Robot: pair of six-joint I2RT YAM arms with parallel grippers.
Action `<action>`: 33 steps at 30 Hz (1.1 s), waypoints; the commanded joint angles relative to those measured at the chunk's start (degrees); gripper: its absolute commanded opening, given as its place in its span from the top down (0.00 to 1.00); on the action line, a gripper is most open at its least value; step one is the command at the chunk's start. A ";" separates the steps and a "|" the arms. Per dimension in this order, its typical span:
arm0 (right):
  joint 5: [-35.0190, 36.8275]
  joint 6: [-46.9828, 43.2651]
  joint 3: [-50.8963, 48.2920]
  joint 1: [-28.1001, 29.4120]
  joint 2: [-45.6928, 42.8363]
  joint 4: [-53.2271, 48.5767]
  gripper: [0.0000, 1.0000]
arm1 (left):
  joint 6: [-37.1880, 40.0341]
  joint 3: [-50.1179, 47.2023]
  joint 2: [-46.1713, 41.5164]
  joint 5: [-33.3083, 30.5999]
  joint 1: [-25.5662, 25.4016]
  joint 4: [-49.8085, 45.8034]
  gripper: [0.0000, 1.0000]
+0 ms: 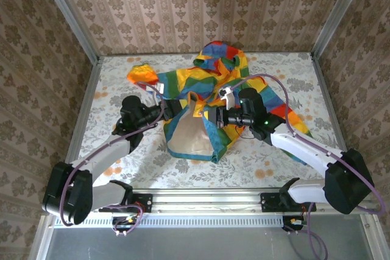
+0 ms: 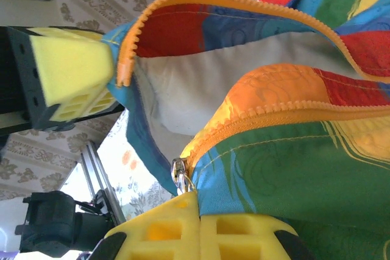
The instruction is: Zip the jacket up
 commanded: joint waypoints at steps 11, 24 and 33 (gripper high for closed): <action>-2.24 3.07 -2.21 -0.19 -1.08 7.50 1.00 | -3.01 -2.45 2.90 -1.44 -5.32 9.05 1.00; -1.84 5.63 -3.53 -0.28 -0.91 10.38 1.00 | -5.08 -4.74 4.16 -3.25 -5.97 15.32 1.00; -1.66 6.38 -3.71 -0.84 -0.98 11.50 1.00 | -5.82 -5.53 5.32 -3.33 -6.37 16.78 1.00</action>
